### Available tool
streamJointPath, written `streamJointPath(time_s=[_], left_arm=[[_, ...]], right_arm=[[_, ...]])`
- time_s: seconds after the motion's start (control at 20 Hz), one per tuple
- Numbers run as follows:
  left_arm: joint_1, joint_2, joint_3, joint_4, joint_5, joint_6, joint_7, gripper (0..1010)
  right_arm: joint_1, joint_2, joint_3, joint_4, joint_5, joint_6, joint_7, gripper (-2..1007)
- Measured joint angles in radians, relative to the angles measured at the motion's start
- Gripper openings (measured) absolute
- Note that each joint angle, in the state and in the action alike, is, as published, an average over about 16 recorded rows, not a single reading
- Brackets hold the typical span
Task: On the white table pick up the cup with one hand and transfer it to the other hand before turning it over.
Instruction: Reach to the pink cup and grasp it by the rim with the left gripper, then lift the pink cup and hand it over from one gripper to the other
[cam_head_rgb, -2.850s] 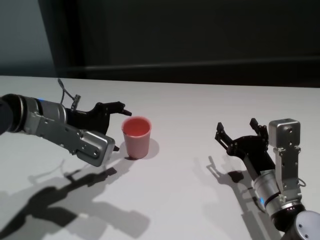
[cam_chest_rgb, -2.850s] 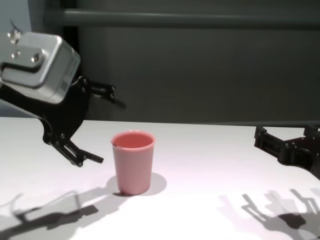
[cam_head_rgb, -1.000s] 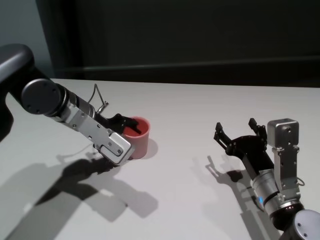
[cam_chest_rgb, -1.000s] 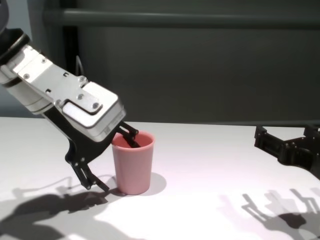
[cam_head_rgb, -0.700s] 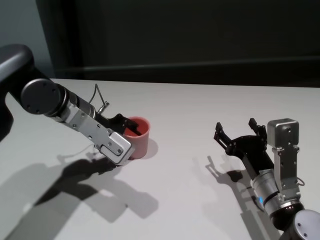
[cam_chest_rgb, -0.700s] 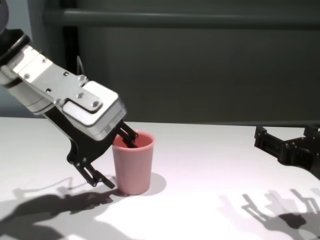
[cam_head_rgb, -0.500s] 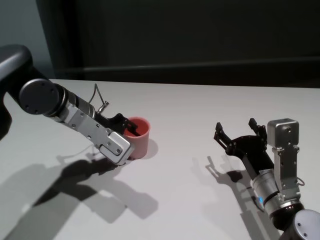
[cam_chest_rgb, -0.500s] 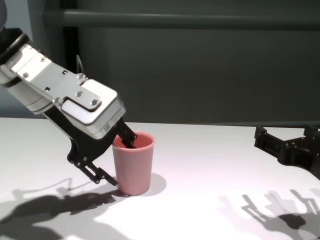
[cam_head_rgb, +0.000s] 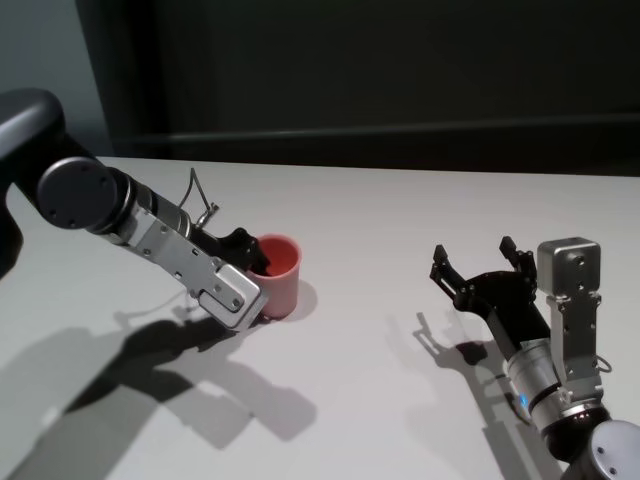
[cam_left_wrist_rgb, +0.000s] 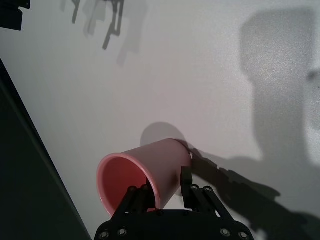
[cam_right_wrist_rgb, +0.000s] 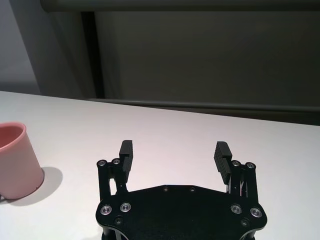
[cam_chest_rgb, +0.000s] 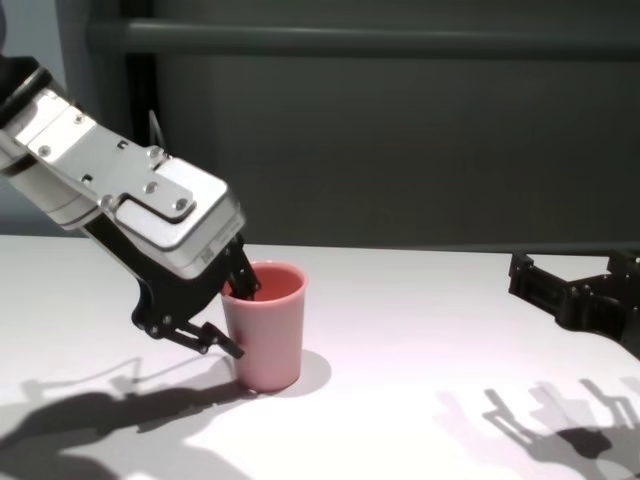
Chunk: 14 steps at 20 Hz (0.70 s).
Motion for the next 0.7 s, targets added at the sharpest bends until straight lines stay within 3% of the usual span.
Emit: streamJointPath(time_s=[0.4, 0.7], left_arm=[[0.011, 0.019, -0.001, -0.015, -0.035, 0.008, 0.017, 146], [0.034, 0.038, -0.025, -0.029, -0.100, 0.017, 0.045, 65]], right_arm=[[0.000, 0.000, 0.000, 0.000, 0.000, 0.000, 0.000, 1000], [0.000, 0.000, 0.000, 0.000, 0.000, 0.000, 0.000, 1000]])
